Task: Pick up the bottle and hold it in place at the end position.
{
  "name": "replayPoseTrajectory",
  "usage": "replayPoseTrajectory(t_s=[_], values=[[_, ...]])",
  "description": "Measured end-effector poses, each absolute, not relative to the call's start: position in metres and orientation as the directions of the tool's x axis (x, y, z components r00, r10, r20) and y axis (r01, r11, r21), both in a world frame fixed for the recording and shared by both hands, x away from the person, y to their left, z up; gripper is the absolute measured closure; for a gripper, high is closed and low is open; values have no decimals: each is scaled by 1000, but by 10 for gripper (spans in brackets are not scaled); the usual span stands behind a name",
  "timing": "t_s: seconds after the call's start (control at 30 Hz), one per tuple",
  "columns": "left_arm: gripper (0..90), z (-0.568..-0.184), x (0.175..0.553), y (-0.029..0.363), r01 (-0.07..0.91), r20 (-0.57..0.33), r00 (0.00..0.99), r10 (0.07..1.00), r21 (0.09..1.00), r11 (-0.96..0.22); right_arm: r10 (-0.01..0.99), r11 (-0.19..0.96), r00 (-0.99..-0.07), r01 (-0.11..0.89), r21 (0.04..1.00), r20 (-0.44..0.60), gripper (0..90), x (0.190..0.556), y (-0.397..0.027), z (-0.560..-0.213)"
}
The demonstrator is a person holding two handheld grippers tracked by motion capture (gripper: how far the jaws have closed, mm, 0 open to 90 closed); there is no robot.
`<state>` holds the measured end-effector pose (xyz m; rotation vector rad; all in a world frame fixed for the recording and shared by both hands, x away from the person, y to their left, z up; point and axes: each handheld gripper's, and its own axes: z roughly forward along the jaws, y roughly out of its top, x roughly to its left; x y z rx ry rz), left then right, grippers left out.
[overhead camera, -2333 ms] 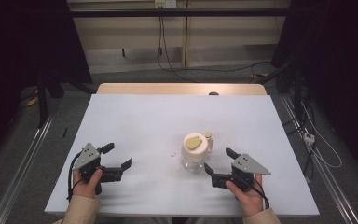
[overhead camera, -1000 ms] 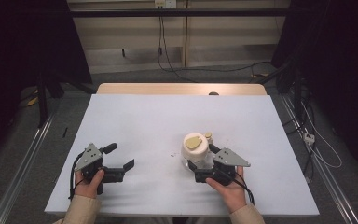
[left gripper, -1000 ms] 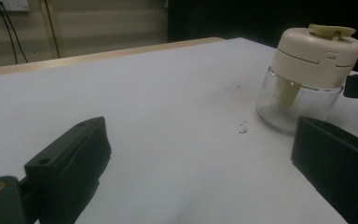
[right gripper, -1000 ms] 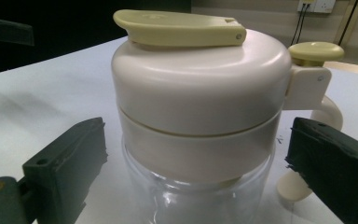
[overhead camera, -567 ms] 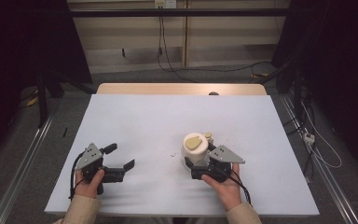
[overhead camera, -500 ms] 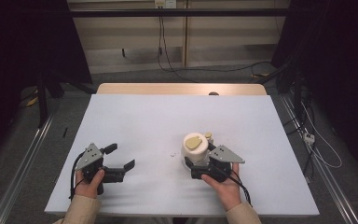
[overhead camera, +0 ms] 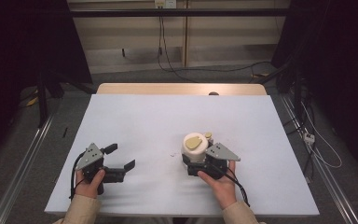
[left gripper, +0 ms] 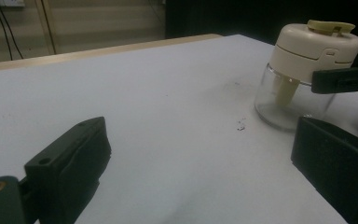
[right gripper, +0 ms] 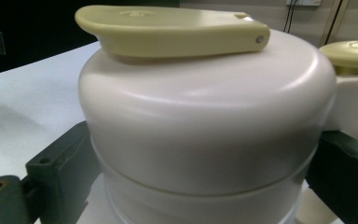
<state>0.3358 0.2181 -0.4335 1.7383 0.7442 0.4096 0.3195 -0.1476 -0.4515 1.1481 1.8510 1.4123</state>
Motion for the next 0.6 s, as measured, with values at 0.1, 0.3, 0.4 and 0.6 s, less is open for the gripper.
replayPoseTrajectory(t_s=[0.1, 0.3, 0.4, 0.6], values=[[40, -434, 336, 218, 272, -101, 738, 667, 949, -157, 871, 78, -484, 307, 948, 85, 44, 321, -146, -452], [40, -434, 336, 218, 273, -102, 738, 667, 949, -158, 878, 73, -470, 309, 948, 86, 47, 323, -143, -453], [40, -434, 336, 218, 273, -101, 738, 667, 949, -158, 881, 62, -464, 313, 948, 95, 49, 324, -142, -453], [40, -434, 336, 218, 270, -97, 739, 667, 949, -161, 886, 48, -451, 315, 948, 105, 53, 325, -140, -453]])
